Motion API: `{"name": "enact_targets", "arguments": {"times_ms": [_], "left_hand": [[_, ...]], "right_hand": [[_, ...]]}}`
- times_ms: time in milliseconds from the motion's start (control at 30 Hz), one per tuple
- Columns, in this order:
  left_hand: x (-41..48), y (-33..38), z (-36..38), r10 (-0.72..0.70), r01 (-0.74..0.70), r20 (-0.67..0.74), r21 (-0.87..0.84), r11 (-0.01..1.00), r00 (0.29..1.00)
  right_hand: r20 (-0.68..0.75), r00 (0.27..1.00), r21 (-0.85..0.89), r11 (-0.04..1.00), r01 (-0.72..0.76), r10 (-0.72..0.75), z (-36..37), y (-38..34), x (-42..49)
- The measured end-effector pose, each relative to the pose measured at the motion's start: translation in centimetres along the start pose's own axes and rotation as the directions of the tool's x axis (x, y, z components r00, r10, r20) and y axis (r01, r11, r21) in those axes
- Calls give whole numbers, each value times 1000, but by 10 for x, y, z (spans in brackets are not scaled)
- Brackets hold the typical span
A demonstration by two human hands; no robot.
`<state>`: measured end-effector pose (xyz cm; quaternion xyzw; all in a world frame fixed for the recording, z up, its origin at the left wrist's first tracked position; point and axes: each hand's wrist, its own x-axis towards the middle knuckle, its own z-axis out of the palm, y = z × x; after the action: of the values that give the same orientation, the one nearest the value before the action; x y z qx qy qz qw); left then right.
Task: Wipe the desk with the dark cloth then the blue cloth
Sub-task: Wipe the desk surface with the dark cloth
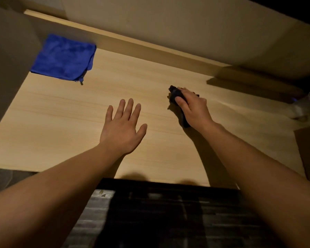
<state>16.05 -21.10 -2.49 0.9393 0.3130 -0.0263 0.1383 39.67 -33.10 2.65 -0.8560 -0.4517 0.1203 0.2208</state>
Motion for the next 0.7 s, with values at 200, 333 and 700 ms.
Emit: {"name": "enact_targets", "arguments": {"times_ms": [200,333,700], "left_hand": [[2,2,-1,-25,25,5,25,999,1000],[3,3,-1,-47,47,6,33,998,999],[2,5,-2,-67,66,20,73,995,998]], "right_hand": [[40,990,-247,959,140,-135,-2,26,97],[109,983,-318,931,178,-150,5,39,129],[297,947,-384,893,236,-122,11,47,111]]}}
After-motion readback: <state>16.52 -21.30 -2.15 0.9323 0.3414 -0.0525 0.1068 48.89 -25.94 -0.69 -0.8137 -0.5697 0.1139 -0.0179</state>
